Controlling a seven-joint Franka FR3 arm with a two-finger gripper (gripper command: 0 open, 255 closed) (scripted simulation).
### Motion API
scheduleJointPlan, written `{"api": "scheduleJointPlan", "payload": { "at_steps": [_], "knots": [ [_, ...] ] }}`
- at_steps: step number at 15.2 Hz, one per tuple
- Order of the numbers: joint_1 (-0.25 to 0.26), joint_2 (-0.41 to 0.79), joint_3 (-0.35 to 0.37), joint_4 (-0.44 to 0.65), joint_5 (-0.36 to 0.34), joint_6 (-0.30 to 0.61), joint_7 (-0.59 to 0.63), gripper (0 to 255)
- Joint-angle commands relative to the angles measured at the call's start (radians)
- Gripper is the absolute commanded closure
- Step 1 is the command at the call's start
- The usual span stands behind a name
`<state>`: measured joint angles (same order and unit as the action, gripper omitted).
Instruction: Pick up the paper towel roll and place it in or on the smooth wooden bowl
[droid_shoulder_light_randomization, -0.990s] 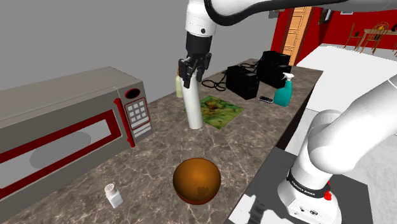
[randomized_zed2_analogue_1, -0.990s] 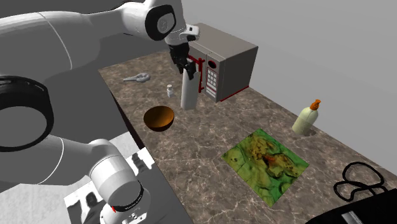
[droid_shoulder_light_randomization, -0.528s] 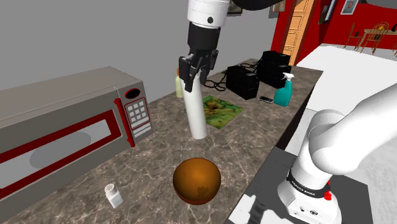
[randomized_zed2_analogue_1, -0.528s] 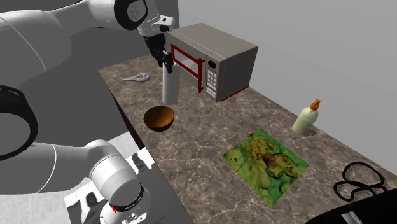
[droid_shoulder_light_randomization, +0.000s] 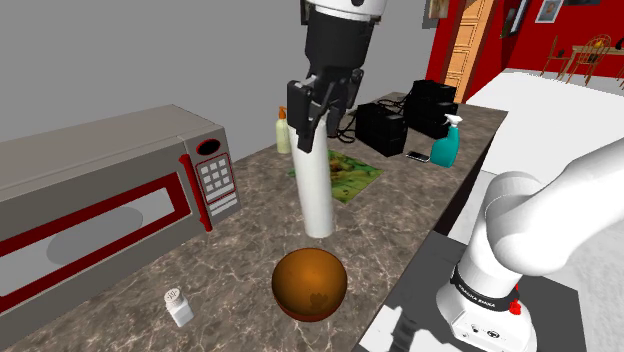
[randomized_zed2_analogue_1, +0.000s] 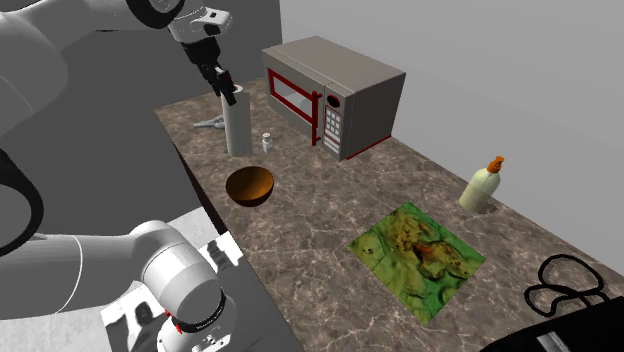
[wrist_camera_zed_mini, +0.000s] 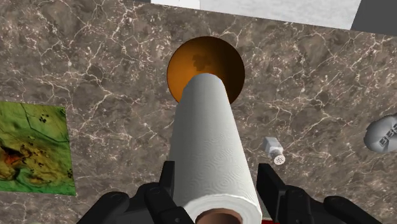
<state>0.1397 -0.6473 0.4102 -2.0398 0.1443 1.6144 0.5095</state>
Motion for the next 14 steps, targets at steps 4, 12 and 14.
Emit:
{"api": "scheduleJointPlan", "payload": {
  "at_steps": [4,12,14],
  "knots": [
    [0.011,-0.027,0.013,-0.073,0.014,0.047,0.010,255],
    [0.024,-0.058,0.026,-0.201,0.031,0.145,0.010,255],
    [0.027,-0.063,0.030,-0.231,0.036,0.170,0.010,255]
  ]
}}
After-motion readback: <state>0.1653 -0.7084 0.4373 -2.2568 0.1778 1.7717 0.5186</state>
